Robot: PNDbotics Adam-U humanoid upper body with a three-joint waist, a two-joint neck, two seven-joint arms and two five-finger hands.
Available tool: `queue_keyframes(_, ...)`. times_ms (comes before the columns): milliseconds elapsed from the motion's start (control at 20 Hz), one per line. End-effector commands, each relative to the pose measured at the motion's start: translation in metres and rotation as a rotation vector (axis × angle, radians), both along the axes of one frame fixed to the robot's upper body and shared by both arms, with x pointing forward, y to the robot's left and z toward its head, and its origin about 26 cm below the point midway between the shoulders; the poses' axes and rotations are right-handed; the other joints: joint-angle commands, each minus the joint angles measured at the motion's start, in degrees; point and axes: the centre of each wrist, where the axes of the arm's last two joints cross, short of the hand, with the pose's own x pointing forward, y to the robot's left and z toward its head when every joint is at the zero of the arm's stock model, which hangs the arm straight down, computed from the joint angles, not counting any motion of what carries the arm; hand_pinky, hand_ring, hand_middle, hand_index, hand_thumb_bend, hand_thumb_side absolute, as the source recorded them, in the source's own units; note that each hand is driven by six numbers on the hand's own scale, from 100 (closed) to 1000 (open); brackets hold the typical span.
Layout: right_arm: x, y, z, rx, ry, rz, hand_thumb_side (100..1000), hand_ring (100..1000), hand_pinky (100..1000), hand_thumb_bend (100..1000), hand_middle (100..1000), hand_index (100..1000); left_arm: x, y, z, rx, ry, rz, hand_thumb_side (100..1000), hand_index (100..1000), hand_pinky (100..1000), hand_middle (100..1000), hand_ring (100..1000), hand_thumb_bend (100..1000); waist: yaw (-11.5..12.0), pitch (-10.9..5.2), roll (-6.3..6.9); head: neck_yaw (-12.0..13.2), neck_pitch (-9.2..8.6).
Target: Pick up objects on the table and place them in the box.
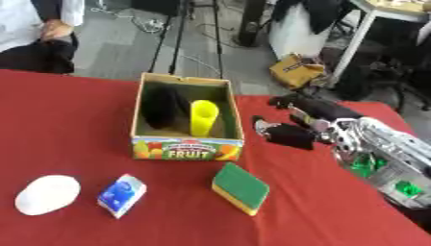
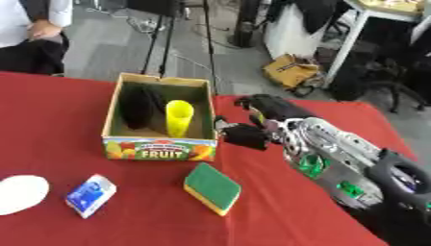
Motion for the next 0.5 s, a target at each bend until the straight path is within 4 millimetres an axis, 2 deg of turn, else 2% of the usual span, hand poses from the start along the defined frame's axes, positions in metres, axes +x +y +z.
queue_keyframes(50,0.0,-0.003,0.007,0.024,0.132,-0.129,1000,993,924,274,916,1000,-0.003,0.0,0.006,0.013,-0.014,-0.002,1000,1000,1000,985,1000,100,-0.11,-1.26,0.34,-0.14,0.13)
queue_keyframes(350,-0.012,0.001,0.008,0.043,0.171,-0.072,1000,999,931,285,934,1000,-0.003,0.0,0.005,0.012,-0.008,-0.001,1000,1000,1000,977,1000,100,-0.17,-1.25,0.26,-0.13,-0.03)
queue_keyframes(400,-0.015,0.001,0.008,0.051,0.176,-0.062,1000,998,931,332,934,1000,-0.003,0.0,0.005,0.013,-0.007,-0.001,1000,1000,1000,975,1000,100,-0.16,-1.24,0.25,-0.16,-0.03)
queue_keyframes(450,-0.018,0.0,0.008,0.06,0.181,-0.05,1000,998,931,332,934,1000,-0.003,0.0,0.005,0.014,-0.007,0.0,1000,1000,1000,975,1000,100,-0.15,-1.21,0.23,-0.23,-0.02)
queue_keyframes(500,-0.021,0.0,0.007,0.067,0.185,-0.041,1000,1000,933,385,935,1000,-0.003,0.0,0.005,0.014,-0.007,0.0,1000,1000,1000,973,1000,100,-0.12,-1.17,0.22,-0.27,-0.03)
